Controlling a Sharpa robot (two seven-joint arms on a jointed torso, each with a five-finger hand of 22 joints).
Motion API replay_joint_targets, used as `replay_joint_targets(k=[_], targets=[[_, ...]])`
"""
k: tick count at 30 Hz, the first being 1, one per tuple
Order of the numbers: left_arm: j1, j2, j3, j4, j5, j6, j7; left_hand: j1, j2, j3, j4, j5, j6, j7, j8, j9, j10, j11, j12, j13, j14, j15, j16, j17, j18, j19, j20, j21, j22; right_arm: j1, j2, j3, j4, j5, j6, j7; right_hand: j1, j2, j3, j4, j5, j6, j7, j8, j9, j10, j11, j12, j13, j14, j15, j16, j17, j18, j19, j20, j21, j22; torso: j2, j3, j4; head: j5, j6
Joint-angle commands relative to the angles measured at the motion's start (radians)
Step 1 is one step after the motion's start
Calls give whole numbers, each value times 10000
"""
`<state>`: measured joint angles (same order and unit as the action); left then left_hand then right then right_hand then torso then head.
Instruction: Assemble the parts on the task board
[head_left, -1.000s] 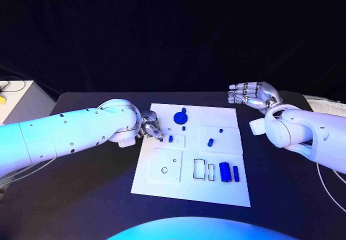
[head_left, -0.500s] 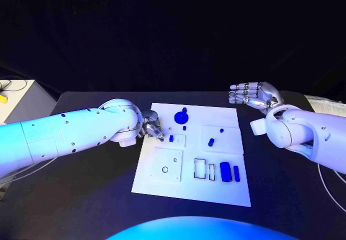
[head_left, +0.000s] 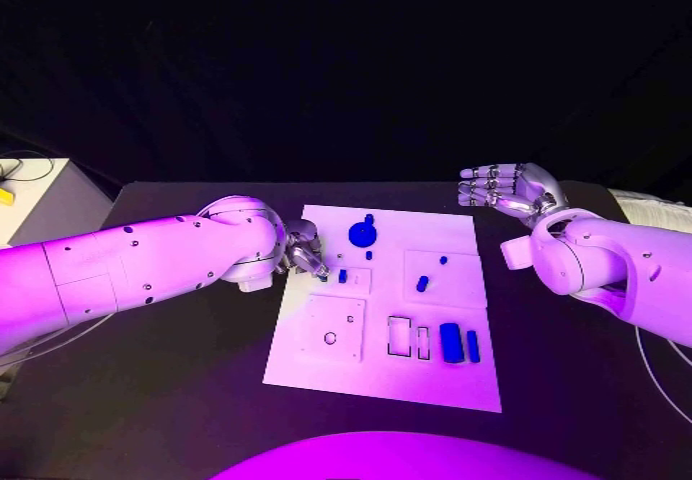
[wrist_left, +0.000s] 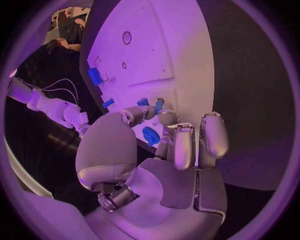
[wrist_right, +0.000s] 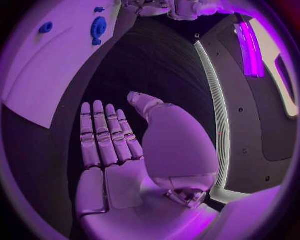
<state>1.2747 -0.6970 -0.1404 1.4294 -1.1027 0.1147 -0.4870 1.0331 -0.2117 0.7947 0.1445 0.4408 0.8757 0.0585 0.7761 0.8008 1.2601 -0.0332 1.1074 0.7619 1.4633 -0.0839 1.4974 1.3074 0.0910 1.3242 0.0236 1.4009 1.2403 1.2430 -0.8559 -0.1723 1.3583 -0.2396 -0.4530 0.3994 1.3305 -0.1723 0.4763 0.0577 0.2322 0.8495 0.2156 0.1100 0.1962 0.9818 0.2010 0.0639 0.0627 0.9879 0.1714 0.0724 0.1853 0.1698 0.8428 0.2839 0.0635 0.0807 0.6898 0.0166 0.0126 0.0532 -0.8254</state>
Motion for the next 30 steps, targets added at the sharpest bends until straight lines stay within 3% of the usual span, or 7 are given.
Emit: replay_joint_targets(k=[1, 30], targets=[[-45, 28, -30, -10, -151, 400, 81, 6, 86, 1827, -1886, 27, 232, -195, 51, 10, -19, -24, -16, -9, 659, -76, 21, 946, -107, 19, -14, 33, -8, -6, 11, 6, -5, -47, 120, 100, 35, 9, -19, -40, -56, 86, 483, -55, -12, -5, 71, -14, 0, 77, -4, -10, -8, 110, -49, 3, -1, -16, -1, 4, 0, -4, -6], [-44, 85, -33, -70, -134, 472, 62, 8, 102, 1832, -1873, -22, 220, -189, 37, 24, -36, -17, -27, -20, 662, -71, 26, 960, -107, 11, -16, 32, -10, -9, 13, 6, -7, -44, 140, 117, 22, 14, -22, -34, -51, 92, 481, -56, -15, -3, 71, -13, 0, 74, -2, -13, -14, 108, -65, 5, -6, -26, 0, 7, 3, 23, -39]])
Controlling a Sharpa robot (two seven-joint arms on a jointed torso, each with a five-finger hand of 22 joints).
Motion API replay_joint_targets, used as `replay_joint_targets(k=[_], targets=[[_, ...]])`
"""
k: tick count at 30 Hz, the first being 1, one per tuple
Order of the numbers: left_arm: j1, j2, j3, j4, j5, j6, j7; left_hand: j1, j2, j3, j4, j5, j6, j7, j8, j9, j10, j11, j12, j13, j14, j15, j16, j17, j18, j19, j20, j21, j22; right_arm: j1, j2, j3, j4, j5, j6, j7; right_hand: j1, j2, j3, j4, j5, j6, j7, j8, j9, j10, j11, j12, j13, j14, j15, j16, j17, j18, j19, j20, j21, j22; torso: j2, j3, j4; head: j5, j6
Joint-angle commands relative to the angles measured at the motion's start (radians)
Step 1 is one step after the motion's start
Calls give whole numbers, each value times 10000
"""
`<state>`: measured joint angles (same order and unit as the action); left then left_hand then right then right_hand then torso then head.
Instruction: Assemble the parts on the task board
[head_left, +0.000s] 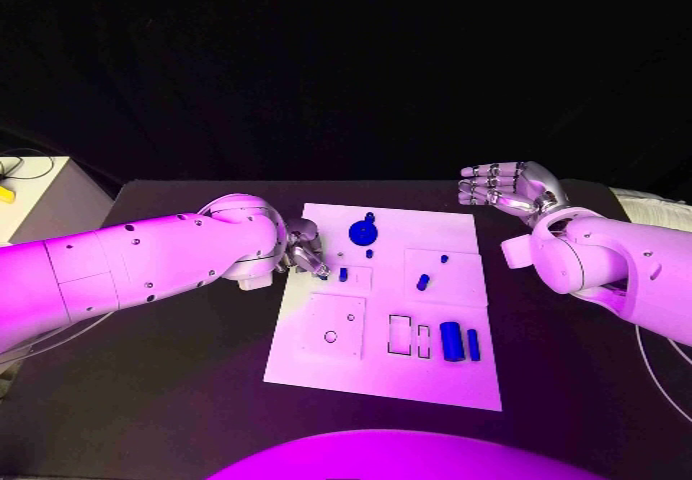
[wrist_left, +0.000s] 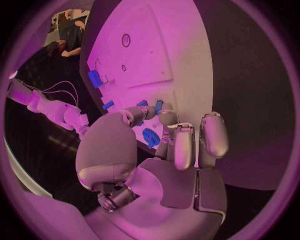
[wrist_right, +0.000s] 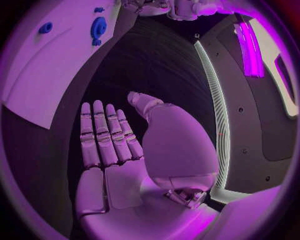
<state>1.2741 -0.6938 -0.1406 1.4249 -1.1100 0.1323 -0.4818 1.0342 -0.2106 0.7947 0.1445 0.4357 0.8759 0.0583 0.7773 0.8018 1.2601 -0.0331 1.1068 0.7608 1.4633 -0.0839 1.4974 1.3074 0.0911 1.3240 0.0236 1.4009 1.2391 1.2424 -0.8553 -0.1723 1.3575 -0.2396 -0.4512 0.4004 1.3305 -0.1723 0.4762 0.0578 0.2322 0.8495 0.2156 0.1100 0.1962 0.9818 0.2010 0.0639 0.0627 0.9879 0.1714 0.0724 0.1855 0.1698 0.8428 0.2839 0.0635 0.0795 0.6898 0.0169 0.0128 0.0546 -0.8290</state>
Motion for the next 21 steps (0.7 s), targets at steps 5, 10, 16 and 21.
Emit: replay_joint_targets(k=[5, 10, 16, 21], targets=[[-40, 128, -73, -91, -46, 345, -38, -3, 92, 1832, -1872, 28, 218, -187, 24, 16, -38, -19, -23, -11, 659, -71, 20, 948, -105, 4, -16, 27, -9, -4, 5, 6, 5, -44, 127, 106, 23, 14, -21, -35, -51, 92, 481, -56, -15, -3, 71, -13, 0, 74, -2, -13, -17, 108, -65, 5, -6, -14, -2, 8, -4, 4, -18], [-41, 181, -205, -135, -42, 367, -79, -6, 96, 1831, -1867, 20, 218, -186, 23, 19, -35, -18, -18, -3, 663, -70, 27, 964, -104, -3, -17, 23, -16, -4, 0, 6, 9, -44, 131, 106, 23, 14, -21, -35, -51, 92, 481, -56, -15, -3, 71, -13, 0, 74, -2, -13, -17, 108, -65, 5, -6, -14, 3, 11, -2, -15, -45], [-48, 233, -280, -157, -42, 406, -110, -9, 98, 1829, -1865, 15, 218, -185, 22, 22, -27, -16, -6, 17, 669, -70, 38, 991, -103, -6, -17, 22, -18, -4, -6, 6, 11, -43, 136, 106, 23, 14, -21, -35, -51, 92, 481, -56, -15, -3, 71, -13, 0, 74, -2, -13, -17, 108, -65, 5, -6, -14, 9, 10, -2, -30, -91], [-52, 266, -298, -167, -47, 422, -124, -11, 96, 1827, -1866, 12, 219, -186, 23, 26, -17, -16, 7, 37, 671, -69, 41, 998, -103, -7, -17, 22, -19, -4, 5, 6, 0, -42, 143, 107, 23, 14, -21, -35, -51, 92, 481, -56, -15, -3, 71, -13, 0, 74, -2, -13, -17, 108, -65, 5, -6, -14, 4, 12, 1, -31, -118]])
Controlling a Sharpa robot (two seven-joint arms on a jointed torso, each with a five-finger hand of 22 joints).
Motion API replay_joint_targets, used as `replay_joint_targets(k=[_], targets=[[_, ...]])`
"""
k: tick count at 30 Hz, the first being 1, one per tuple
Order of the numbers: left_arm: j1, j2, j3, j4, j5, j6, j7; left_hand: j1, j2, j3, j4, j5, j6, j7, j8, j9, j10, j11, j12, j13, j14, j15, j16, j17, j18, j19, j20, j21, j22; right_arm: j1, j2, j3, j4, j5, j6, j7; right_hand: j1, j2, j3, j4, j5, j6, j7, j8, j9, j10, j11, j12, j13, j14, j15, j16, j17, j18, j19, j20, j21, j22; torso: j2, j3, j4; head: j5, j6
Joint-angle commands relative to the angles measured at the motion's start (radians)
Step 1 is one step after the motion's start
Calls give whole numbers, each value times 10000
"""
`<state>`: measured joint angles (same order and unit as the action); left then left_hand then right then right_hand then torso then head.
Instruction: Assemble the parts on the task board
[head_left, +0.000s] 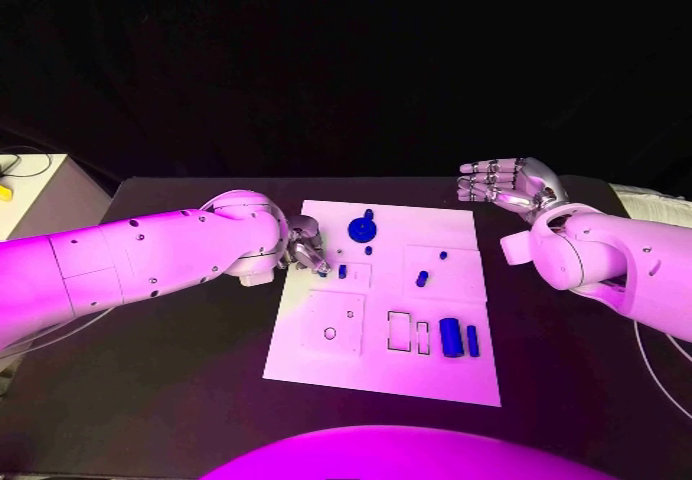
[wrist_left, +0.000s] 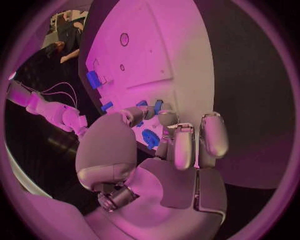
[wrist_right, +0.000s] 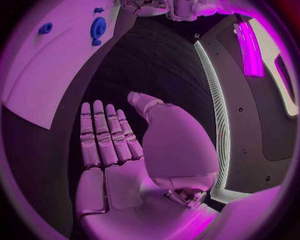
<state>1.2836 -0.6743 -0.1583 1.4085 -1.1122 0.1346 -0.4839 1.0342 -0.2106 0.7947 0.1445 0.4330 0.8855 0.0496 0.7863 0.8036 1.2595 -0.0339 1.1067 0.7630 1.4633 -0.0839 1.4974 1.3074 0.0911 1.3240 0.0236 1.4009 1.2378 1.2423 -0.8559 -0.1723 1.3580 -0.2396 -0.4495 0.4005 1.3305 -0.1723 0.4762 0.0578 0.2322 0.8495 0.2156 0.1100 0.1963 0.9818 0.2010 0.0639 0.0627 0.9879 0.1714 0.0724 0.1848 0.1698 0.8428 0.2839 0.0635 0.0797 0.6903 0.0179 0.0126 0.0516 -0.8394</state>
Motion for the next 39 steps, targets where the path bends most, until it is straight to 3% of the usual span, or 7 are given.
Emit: replay_joint_targets(k=[1, 6, 20, 32, 39], targets=[[-148, 79, -123, -4, -38, 398, -105, -11, 97, 1827, -1866, 39, 123, -98, -67, 8, -11, -8, 8, 15, 671, -70, 41, 999, -103, -7, -17, 22, -7, -3, 14, 6, -10, -42, 129, 107, 23, 14, -21, -36, -51, 91, 481, -56, -16, -3, 71, -13, 0, 74, -2, -13, -10, 107, -65, 5, -6, -16, 1, 2, 2, 5, -30], [-155, 161, -135, -55, -251, 308, -107, -61, 72, 1780, -1846, 26, 138, -102, -57, 34, 8, -7, 17, 5, 683, -67, 63, 1049, -108, 0, -15, 29, 10, -7, 34, 6, -28, -33, 145, 104, -11, 37, -22, -24, -41, 114, 469, -59, -29, 9, 64, -11, 1, 73, -2, -16, -34, 109, -106, 7, -4, -49, -2, 4, 17, 46, -43], [-366, 290, -164, -109, -934, 322, -127, -99, 51, 1740, -1834, 26, 145, -110, -48, 57, 16, -13, 10, -23, 685, -68, 65, 1053, -109, 0, -13, 29, 13, -9, 39, 6, -43, -28, 233, 38, -15, 34, -23, -33, 7, 115, 469, -68, -39, 7, 63, -13, -1, 69, -2, -19, -48, 111, -120, 9, -1, -64, -9, -3, -1, -6, -137], [-431, 256, -173, -107, -1016, 422, -150, -178, 22, 1653, -1792, 25, 162, -128, -25, 102, 114, -23, 138, 178, 680, -74, 57, 1032, -109, -7, -7, 21, 9, -9, 35, 6, -54, -27, 244, 33, -6, 27, -21, -46, 20, 113, 469, -72, -43, 4, 63, -15, -1, 65, -1, -22, -53, 111, -125, 9, 0, -69, -7, -10, 7, 2, -138], [-436, 210, -173, -115, -1020, 407, -151, -518, -112, 1097, -1509, -52, 94, -222, -15, 255, 149, -89, 188, 207, 674, -106, 45, 1011, -102, -58, 18, -59, -51, -9, 37, 6, -59, -27, 240, 35, -2, 22, -20, -56, 29, 113, 470, -76, -48, 2, 64, -16, -1, 62, 0, -24, -60, 111, -130, 10, 2, -75, -5, -10, 6, 1, -134]])
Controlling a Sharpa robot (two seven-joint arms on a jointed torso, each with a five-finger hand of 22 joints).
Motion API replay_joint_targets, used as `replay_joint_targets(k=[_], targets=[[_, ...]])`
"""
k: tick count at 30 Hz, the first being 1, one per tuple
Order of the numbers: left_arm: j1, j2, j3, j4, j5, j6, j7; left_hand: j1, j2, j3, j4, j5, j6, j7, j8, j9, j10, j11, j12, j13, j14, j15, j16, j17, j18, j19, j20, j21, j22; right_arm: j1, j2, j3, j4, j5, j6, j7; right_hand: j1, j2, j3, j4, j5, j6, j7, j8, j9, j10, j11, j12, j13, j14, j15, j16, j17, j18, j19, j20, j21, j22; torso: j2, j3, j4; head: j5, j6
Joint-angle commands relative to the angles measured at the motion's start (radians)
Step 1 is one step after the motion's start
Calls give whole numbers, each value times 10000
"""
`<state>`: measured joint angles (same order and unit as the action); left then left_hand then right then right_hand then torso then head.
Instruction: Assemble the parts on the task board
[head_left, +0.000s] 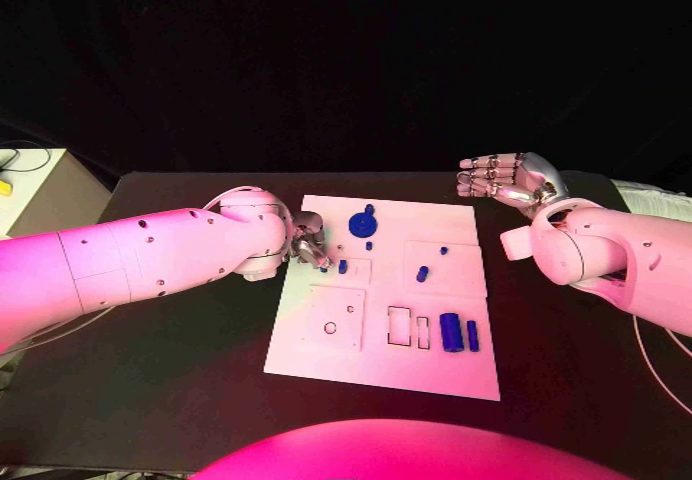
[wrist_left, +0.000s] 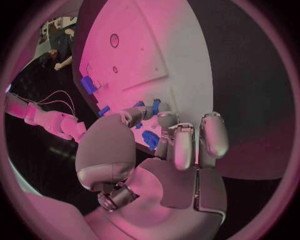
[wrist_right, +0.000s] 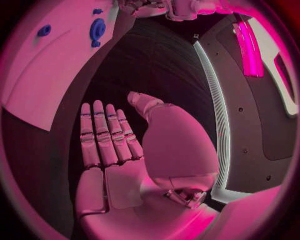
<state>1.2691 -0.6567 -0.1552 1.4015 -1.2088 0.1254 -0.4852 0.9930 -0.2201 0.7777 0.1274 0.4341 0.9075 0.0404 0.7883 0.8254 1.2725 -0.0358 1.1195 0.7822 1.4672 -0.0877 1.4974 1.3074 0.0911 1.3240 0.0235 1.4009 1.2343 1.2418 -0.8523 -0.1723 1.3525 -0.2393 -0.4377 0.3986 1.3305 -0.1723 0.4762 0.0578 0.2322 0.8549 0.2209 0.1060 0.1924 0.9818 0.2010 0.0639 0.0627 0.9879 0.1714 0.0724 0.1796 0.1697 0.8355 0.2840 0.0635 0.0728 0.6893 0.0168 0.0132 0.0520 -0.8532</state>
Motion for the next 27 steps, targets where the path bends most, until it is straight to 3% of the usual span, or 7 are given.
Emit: replay_joint_targets(k=[1, 6, 11, 15, 27], targets=[[-291, 25, -204, -48, -55, 471, -138, -220, -48, 1033, -1197, -108, -112, -160, -48, 57, 15, -86, 71, 12, 633, -77, 43, 1008, -100, -67, 21, -84, -34, -4, 1, 6, -6, -30, 124, 53, -5, 18, -23, -59, 33, 59, 419, -39, -12, 1, 65, -16, -2, 60, 0, -25, -12, 112, -61, 10, 2, -11, 7, 2, -1, -2, 1], [-292, -13, -204, -59, -89, 271, -132, -743, -52, -359, -280, -184, -25, -160, -168, 99, -218, -55, 8, -178, 599, -61, -19, 892, -61, -195, 42, -277, -258, -4, -3, 6, -1, -30, 147, 45, -44, -5, -52, -54, 13, 38, 434, -56, -29, -19, 78, -22, -4, 35, 12, -37, -33, 108, -82, 16, 1, -26, 2, 4, -7, -8, 15], [-293, -49, -202, -53, -139, 149, -134, -729, -83, -1684, 367, -169, -65, -95, -229, 170, -437, 2, -3, -327, 593, -18, -31, 882, -37, -250, 75, -395, -386, -6, -5, 6, 0, -30, 127, 38, -52, -8, -58, -52, 8, 32, 436, -60, -32, -23, 80, -23, -4, 30, 14, -40, -37, 107, -87, 17, 1, -29, 3, 5, -4, -5, 16], [-296, -101, -199, -23, -155, 32, -137, -734, -61, -2294, 812, -160, -93, -62, -237, 216, -519, 31, 17, -374, 586, 10, -42, 865, -22, -292, 90, -457, -459, -7, -9, 6, -2, -30, 105, 31, -56, -9, -60, -51, 6, 29, 437, -62, -34, -24, 81, -23, -4, 27, 15, -41, -39, 106, -90, 17, 1, -31, 5, 0, -6, -21, 19], [-302, -225, -184, 66, -200, -117, -132, -590, -5, -2486, 948, -136, -109, -70, -223, 247, -544, 25, 40, -386, 582, 6, -48, 853, -7, -329, 94, -499, -518, -23, -15, 6, -1, -30, 131, 20, -61, -7, -63, -51, -7, 46, 437, -63, -34, -25, 82, -22, -4, 23, 17, -42, -45, 105, -96, 18, 1, -35, 4, -3, -8, -28, 30]])
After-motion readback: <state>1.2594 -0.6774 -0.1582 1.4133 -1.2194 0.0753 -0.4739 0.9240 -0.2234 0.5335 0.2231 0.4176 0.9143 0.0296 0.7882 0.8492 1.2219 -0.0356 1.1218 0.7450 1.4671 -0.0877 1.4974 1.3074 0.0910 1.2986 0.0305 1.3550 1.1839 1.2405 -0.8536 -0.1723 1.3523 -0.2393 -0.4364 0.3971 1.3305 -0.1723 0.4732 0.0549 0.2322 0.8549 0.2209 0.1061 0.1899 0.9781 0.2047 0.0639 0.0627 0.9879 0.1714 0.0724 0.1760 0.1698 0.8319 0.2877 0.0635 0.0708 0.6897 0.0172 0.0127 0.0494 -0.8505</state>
